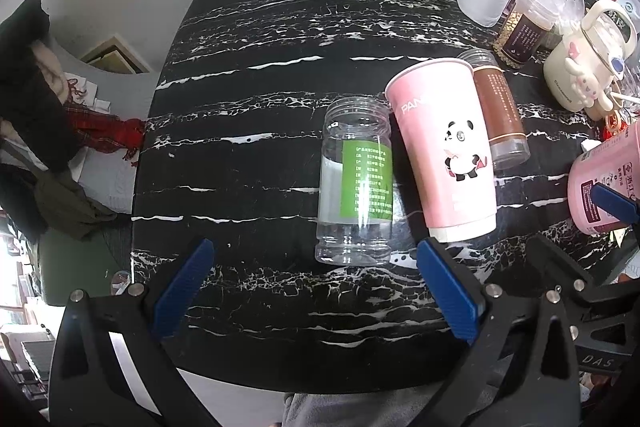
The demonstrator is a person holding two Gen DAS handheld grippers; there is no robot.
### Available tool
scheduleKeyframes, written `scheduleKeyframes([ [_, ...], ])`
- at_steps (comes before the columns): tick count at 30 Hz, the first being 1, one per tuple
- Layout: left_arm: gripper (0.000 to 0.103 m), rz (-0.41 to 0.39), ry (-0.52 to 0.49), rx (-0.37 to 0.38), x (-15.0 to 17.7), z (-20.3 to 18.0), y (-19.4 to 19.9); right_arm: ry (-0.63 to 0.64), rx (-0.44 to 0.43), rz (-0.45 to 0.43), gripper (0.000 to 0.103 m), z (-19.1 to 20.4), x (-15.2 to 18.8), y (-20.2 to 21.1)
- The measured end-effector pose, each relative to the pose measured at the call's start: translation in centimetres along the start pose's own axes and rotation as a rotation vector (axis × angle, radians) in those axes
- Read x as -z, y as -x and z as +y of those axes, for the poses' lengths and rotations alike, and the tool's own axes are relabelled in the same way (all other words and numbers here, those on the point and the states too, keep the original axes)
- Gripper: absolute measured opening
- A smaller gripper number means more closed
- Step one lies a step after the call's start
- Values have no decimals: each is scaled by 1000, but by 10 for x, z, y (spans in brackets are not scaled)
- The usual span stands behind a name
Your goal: Flip cup upside down
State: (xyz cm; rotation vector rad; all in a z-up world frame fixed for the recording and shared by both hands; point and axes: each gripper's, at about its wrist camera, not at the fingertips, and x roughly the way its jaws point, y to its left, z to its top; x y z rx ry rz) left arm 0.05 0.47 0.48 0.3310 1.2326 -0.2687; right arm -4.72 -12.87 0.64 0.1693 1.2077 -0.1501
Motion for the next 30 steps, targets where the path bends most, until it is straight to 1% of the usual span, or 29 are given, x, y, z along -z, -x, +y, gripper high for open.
scheduleKeyframes([
  [30, 102, -7, 3, -7, -3, 6, 1, 1, 3, -1, 102, 1, -2, 0],
])
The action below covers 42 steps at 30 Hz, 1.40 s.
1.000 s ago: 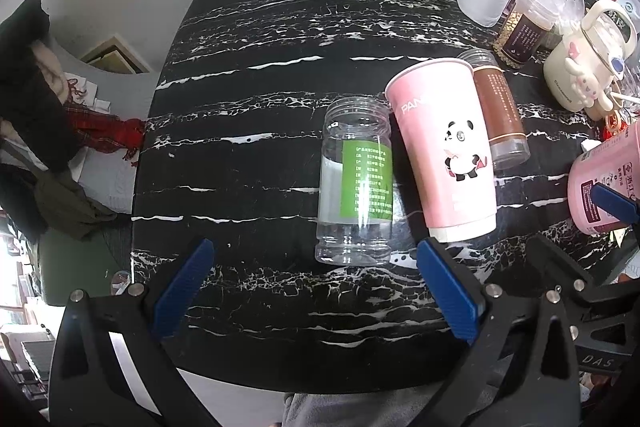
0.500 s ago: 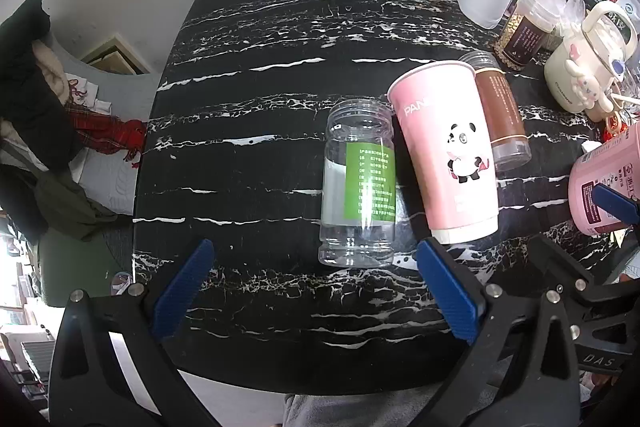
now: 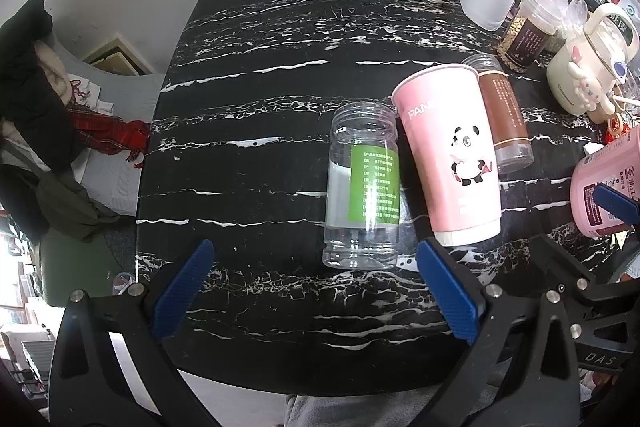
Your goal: Flip cup upside down
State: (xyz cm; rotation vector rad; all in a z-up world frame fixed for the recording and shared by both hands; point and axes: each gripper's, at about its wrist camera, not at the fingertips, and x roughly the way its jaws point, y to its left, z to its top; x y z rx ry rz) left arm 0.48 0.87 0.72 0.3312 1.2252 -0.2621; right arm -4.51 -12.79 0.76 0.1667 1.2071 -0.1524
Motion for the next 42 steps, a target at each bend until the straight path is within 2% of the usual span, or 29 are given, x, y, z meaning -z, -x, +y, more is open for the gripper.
scheduleKeyframes([
  [24, 102, 4, -13, -5, -2, -2, -6, 4, -11, 7, 102, 0, -1, -5],
  [42, 102, 12, -49, 10, -18, -6, -36, -9, -21, 37, 102, -7, 2, -21],
])
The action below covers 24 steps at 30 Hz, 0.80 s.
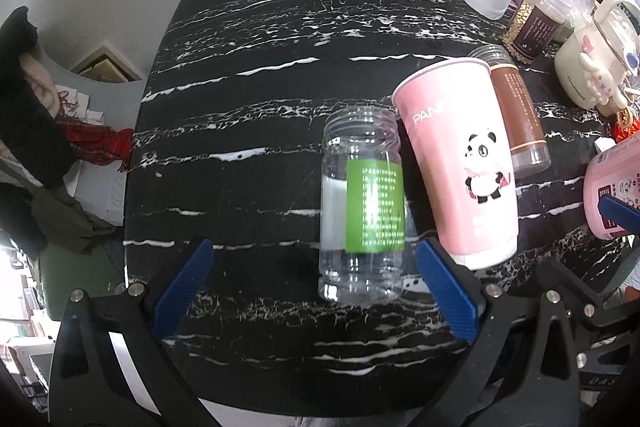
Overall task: Flip cup upside down
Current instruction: 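Close the left tool around the clear green-labelled jar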
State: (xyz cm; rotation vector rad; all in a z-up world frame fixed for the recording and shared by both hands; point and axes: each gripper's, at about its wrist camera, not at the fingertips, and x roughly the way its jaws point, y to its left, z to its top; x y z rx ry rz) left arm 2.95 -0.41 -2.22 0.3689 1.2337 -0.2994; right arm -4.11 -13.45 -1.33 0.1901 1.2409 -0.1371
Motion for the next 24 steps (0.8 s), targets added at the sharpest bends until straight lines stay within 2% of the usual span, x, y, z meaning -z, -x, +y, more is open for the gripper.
scheduleKeyframes([
  [7, 100, 1, -35, -4, -16, -7, -20, -17, 10, 0, 102, -6, -3, -3],
  [14, 92, 27, -56, 5, -23, -13, -42, -23, 14, 7, 102, -8, -4, -6],
  [22, 88, 45, -55, 39, -25, -19, -55, -27, 11, 14, 102, -8, -4, -9],
  [24, 83, 55, -52, 41, -25, -19, -58, -28, 10, 16, 102, -8, -3, -10],
])
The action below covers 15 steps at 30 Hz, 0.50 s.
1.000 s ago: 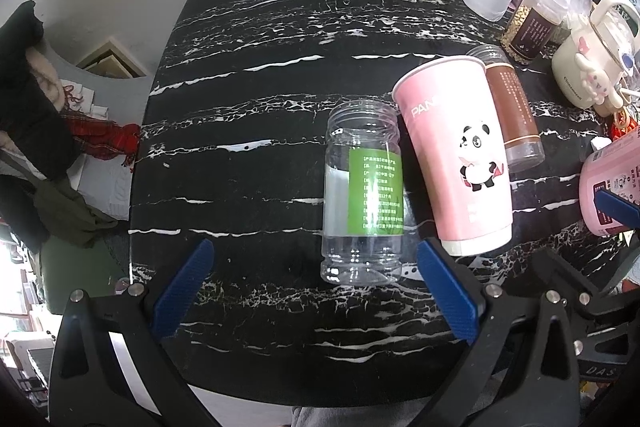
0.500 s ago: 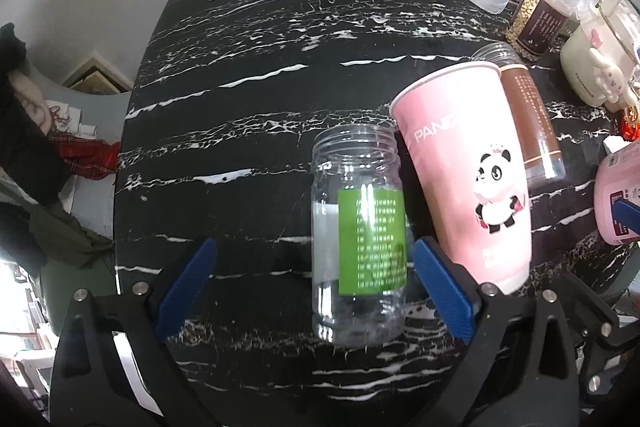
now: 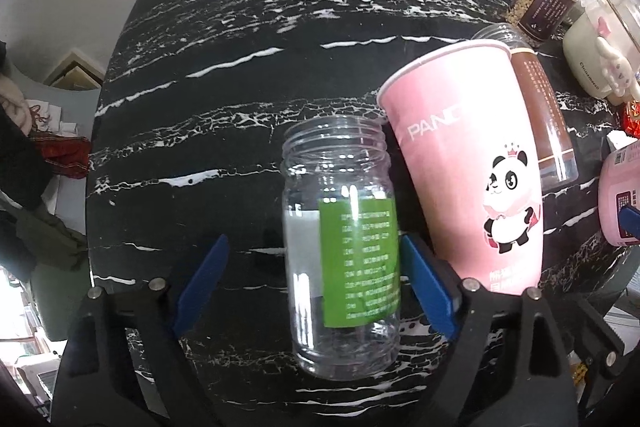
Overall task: Flip cup upside down
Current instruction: 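Close the left tool around the clear green-labelled jar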
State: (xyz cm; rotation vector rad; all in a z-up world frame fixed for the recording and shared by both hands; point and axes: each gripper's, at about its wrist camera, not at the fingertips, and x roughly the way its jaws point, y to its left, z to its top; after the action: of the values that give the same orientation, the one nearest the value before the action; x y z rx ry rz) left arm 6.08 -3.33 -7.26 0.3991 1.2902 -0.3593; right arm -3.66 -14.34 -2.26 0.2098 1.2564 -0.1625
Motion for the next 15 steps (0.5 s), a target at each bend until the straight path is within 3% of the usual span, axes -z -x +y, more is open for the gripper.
scheduleKeyframes([
  [4, 74, 25, 17, -1, 1, 1, -8, -2, 3, 6, 102, 0, 0, -1],
  [8, 58, 61, 40, 17, 4, 4, -17, -2, 3, 9, 102, 0, 1, 0],
  [15, 57, 69, 67, 23, 13, 10, -18, -1, 2, 7, 102, 1, 4, 2],
])
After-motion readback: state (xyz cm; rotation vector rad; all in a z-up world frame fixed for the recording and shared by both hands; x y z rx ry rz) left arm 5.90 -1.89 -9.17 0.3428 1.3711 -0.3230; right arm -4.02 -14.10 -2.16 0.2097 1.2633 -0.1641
